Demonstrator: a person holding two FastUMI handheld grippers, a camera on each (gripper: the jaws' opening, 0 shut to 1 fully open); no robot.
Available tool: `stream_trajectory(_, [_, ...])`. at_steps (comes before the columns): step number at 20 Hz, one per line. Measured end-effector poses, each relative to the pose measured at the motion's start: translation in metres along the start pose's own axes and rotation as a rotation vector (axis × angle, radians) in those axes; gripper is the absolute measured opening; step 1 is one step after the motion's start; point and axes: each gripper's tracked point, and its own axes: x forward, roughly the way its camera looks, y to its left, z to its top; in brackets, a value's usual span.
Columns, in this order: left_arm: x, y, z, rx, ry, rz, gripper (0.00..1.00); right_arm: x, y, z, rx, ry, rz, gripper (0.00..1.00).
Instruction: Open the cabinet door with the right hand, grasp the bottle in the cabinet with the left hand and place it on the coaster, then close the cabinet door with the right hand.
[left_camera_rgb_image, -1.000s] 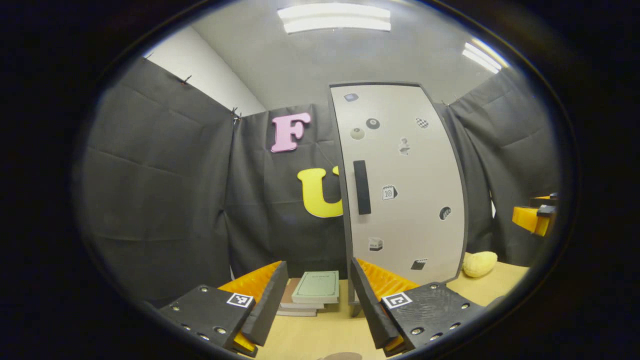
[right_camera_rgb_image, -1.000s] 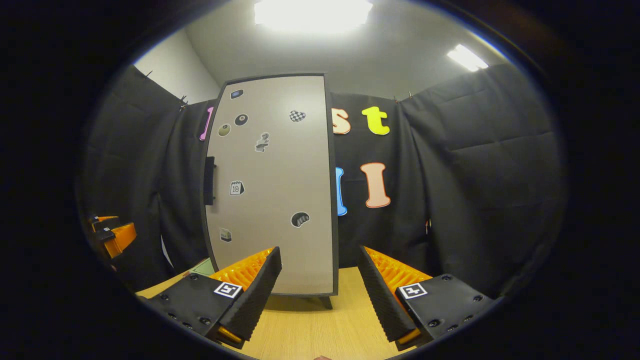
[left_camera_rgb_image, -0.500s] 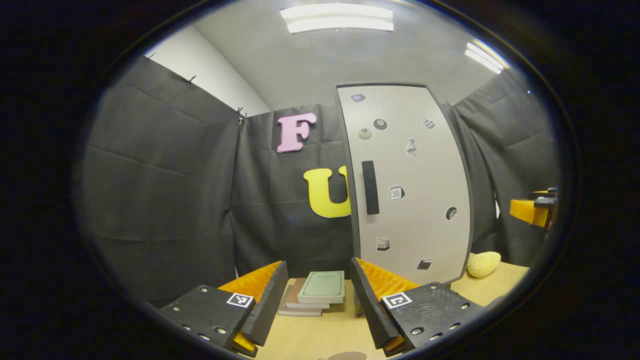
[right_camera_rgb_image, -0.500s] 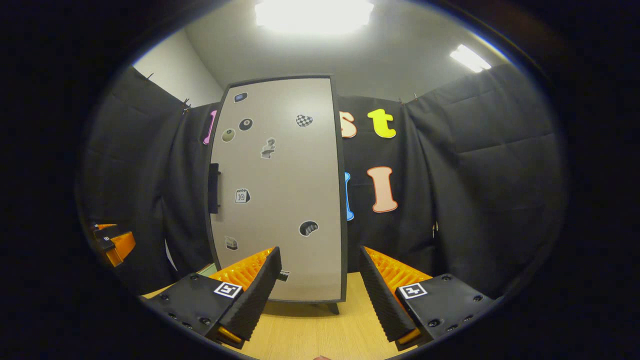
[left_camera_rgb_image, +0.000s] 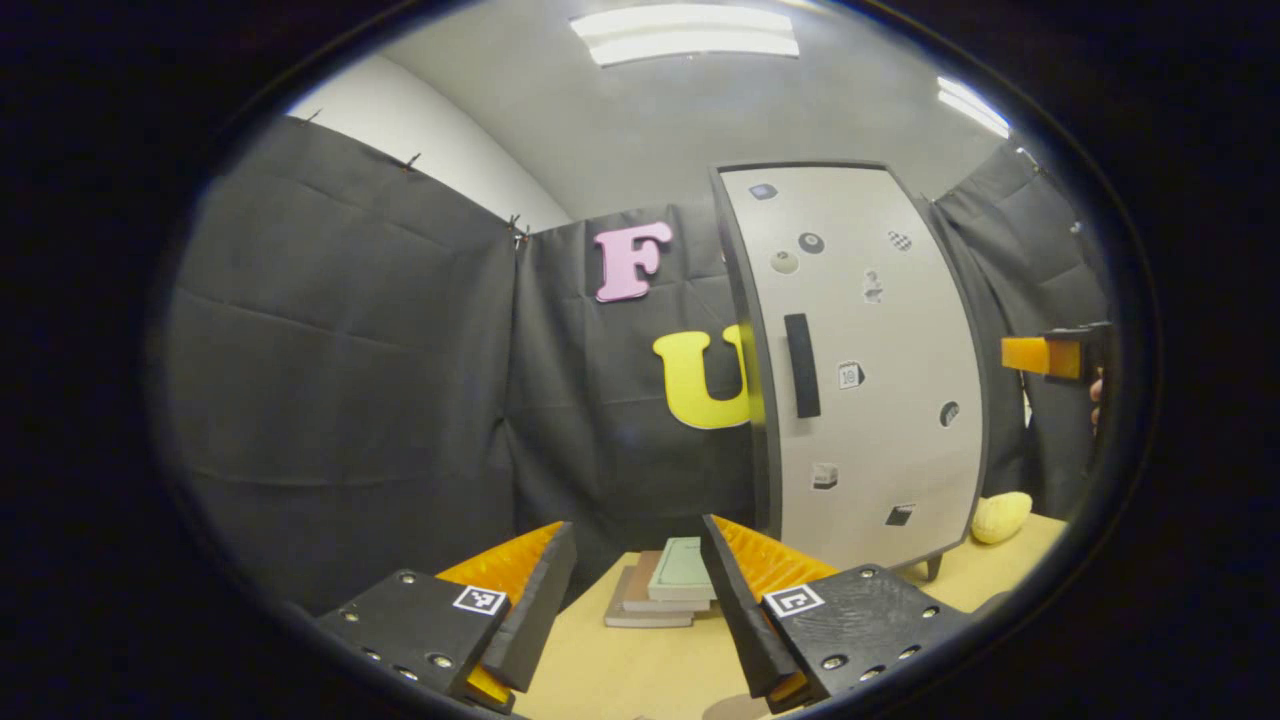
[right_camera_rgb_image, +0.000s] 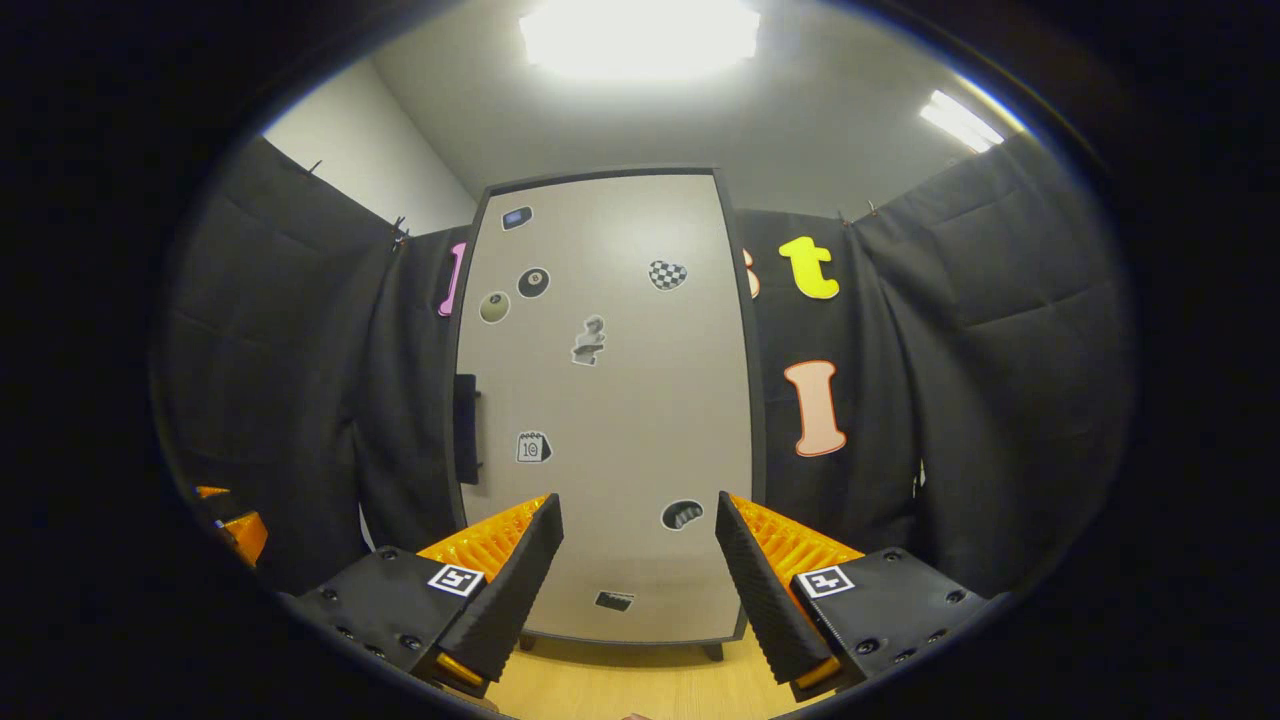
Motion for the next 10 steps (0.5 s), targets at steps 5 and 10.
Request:
stream_trajectory(5, [-0.004,0.033,-0.007,0.003,0.013,0.067,0.75,0.029,0.036,0.015,0.009,-0.002,0.067,0.98])
stream_trajectory(10, [-0.011,0.078,-0.013,0.020,0.031,0.136,0.75,0.053,0.073,0.018,0.021,0.012,0.116,0.98])
